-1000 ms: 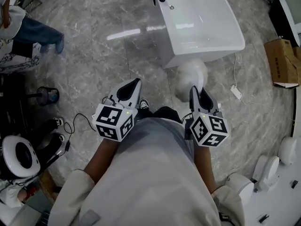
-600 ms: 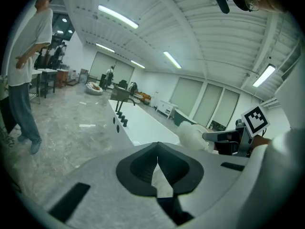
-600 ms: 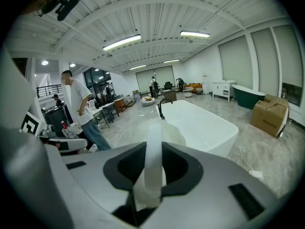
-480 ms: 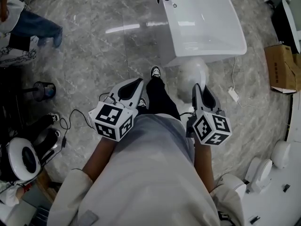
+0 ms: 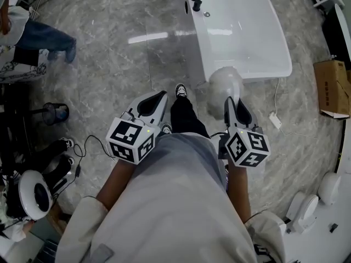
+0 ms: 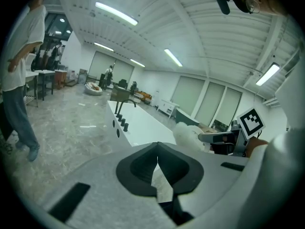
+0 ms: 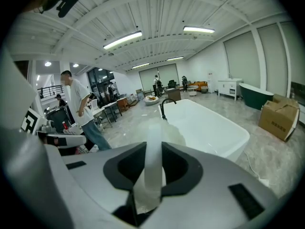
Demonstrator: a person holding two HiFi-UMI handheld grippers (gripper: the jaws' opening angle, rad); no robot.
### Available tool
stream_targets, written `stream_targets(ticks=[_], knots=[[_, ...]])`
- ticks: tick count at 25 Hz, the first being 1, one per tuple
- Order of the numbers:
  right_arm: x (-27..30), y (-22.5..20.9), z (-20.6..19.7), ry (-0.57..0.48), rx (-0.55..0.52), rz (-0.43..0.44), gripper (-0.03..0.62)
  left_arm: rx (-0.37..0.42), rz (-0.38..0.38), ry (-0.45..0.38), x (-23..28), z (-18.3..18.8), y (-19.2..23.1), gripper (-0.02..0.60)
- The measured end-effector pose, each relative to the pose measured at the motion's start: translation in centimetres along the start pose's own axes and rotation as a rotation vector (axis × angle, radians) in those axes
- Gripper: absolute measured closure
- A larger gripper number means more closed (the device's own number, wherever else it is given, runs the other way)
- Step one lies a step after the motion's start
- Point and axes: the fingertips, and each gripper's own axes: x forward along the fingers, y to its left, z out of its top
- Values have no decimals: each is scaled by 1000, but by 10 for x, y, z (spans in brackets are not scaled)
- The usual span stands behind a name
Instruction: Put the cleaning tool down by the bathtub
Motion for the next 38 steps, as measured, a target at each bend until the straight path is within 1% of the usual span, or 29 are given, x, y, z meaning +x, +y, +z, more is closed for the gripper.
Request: stream_targets(ticks=[5,11,18,22,24,28,33,38], knots=[[38,-21,26,-2,17,14,510,11,7,8,37,29,12,577],[84,-42,57,-2,34,29,509,43,19,20,78,61,26,577],[136,-74,93,-2,43,52,510,50,26,26,135,95,37,577],[181,-82,129,11,38,81,510,37,44,22,170,132,59,577],[199,-87,139,16,37,97,510,34,61,21,186,143,66,577],[211,-102,132,15,39,124,510,32,83,24,202,134,59,577],[225,-107,131,22,39,156,510,23,68,59,214,124,48,577],[234,-110,128,34,44,168,510,4,79,75,216,117,50,577]])
